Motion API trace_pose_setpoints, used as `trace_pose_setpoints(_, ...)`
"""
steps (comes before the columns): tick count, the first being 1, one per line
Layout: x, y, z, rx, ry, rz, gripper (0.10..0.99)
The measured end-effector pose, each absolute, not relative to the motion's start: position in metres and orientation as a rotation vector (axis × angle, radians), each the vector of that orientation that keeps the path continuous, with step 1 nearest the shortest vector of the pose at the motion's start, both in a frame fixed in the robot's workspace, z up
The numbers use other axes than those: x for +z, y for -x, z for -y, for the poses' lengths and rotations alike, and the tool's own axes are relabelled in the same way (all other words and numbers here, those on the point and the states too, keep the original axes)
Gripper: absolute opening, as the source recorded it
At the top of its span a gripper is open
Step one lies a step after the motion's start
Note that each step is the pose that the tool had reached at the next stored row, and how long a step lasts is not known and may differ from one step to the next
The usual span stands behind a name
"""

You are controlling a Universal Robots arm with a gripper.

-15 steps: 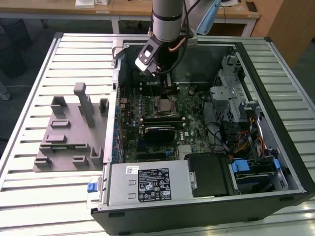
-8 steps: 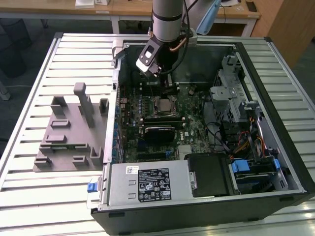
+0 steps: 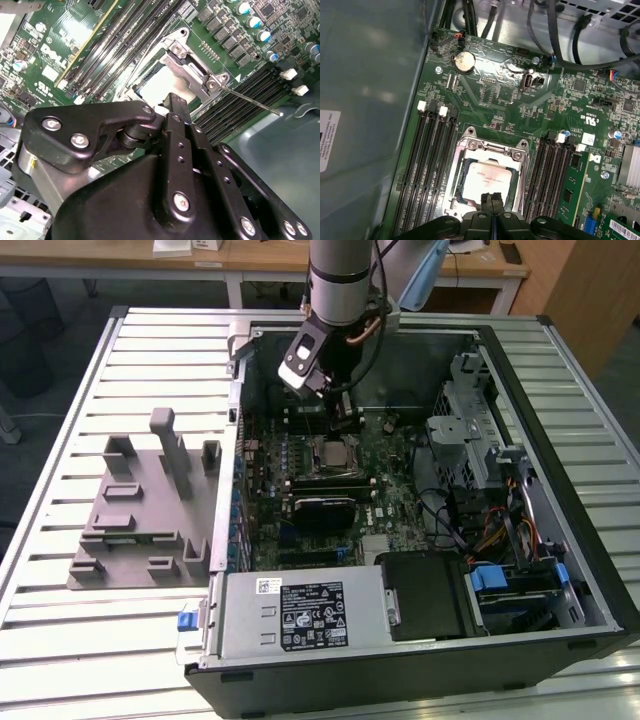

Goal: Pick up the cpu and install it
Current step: 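Close the cpu cover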

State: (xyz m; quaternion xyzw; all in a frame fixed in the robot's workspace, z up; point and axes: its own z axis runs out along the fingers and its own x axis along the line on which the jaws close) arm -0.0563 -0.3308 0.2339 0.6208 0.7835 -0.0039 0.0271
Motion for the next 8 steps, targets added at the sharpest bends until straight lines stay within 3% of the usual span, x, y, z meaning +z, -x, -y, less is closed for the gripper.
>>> trace_pose_setpoints(8,0.2338,0.0563,0.3308,-0.010,-1.856,-2.467,0.106)
